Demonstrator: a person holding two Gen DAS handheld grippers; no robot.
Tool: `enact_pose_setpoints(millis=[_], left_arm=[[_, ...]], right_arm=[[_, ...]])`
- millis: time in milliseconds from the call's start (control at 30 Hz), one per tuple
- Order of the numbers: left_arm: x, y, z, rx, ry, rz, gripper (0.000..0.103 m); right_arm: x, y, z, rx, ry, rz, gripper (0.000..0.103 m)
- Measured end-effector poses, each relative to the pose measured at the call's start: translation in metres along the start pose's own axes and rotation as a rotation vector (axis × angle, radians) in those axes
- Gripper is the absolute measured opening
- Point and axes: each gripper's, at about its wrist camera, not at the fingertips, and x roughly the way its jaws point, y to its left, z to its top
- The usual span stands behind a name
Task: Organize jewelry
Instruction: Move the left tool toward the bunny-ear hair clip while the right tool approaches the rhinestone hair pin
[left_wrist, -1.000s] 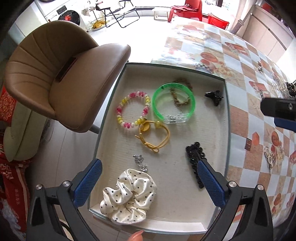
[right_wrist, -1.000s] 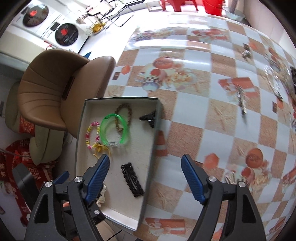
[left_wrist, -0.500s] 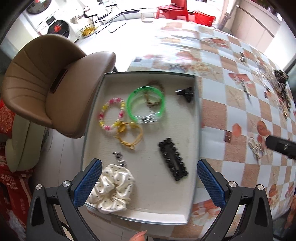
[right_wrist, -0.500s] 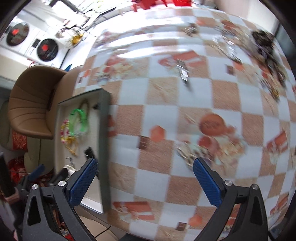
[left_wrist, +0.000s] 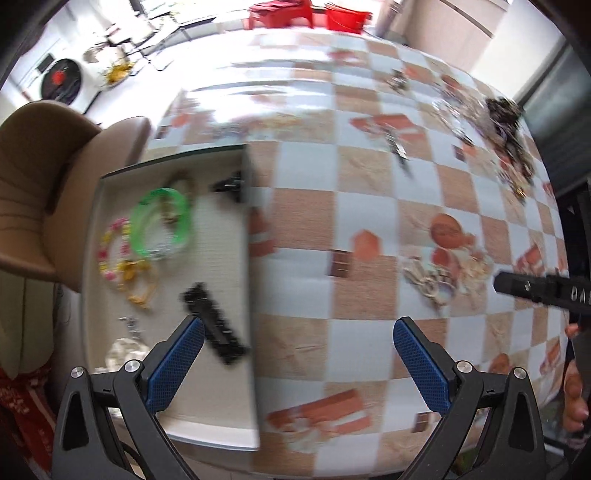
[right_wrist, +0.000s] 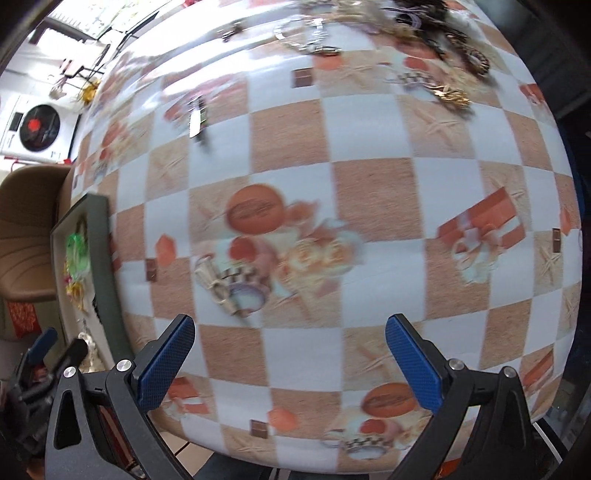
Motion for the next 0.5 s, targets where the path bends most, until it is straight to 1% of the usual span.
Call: enact_pose_setpoints(millis=[100, 233, 367, 500], left_arm=[[0.01, -0.021, 0.001, -0.002, 0.026, -0.027, 0.103], [0.025, -0.038, 0.002, -0.054, 0.066, -0.062, 0.103], [0.037, -0.05, 0.002, -0.11, 0.092, -0.096, 0.103], [0.044, -0.06, 0.001, -0.144, 0.099, -0.098, 0.103]], right_arm=[[0.0, -0.008, 0.014, -0.009, -0.001, -0.002, 0.103], [-0.001, -0.006, 0.036, -0.038, -0.004, 0.005, 0.103], [-0.002, 0.003, 0.058, -0.085, -0.005, 0.021, 0.103], [0.001, 0.023, 0.084, -0.15, -0.008, 0.039, 0.103]])
